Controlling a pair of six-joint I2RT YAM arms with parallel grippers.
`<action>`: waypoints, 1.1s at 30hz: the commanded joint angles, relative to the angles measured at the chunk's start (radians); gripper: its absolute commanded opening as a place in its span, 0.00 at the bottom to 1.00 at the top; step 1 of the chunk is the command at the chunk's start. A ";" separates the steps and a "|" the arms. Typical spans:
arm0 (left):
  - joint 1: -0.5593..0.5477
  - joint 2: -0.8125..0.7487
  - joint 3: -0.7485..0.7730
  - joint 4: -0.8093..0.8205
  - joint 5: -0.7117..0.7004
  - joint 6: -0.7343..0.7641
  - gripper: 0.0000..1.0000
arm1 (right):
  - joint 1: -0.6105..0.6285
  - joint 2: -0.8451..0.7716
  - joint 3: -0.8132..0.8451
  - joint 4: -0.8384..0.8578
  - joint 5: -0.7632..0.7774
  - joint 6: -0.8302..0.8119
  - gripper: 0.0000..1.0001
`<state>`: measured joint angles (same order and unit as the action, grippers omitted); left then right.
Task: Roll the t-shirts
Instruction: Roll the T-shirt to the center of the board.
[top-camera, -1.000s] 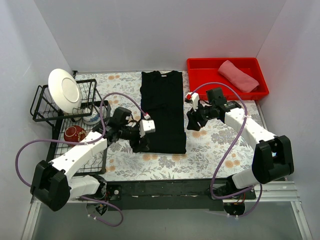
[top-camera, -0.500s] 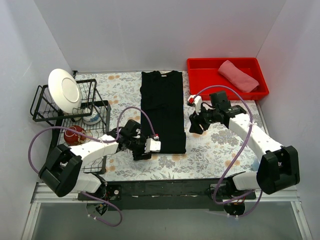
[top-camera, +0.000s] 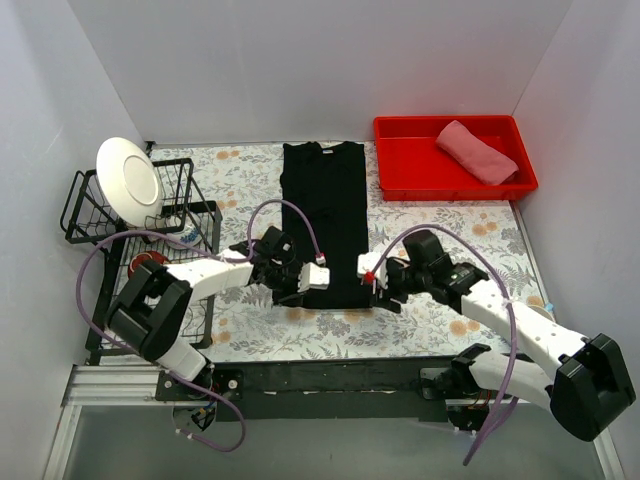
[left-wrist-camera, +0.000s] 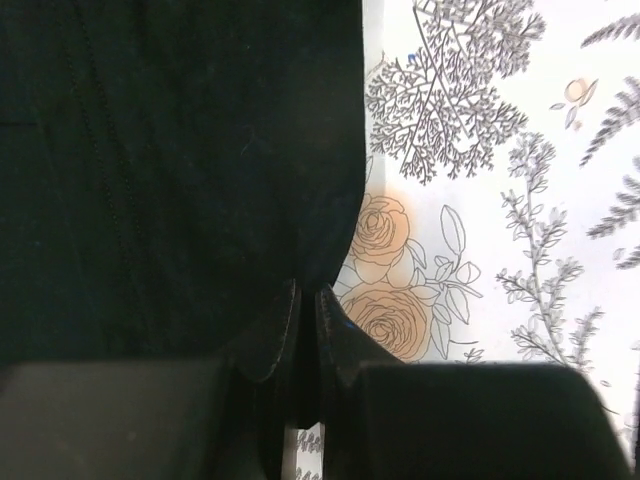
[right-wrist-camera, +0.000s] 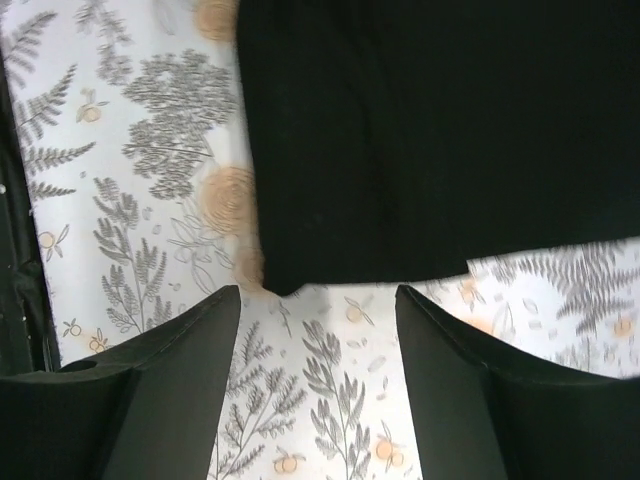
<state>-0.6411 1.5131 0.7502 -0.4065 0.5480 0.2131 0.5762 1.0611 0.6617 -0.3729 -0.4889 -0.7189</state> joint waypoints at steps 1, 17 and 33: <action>0.067 0.110 0.109 -0.204 0.173 -0.060 0.00 | 0.109 -0.017 -0.043 0.157 0.055 -0.082 0.72; 0.239 0.401 0.477 -0.643 0.590 -0.029 0.00 | 0.208 0.135 -0.103 0.365 0.119 -0.073 0.73; 0.331 0.510 0.589 -0.859 0.682 0.103 0.00 | 0.257 0.325 -0.165 0.656 0.267 -0.157 0.69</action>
<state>-0.3424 2.0193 1.2896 -1.1919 1.1603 0.2646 0.8162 1.3407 0.5198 0.1337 -0.3176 -0.8425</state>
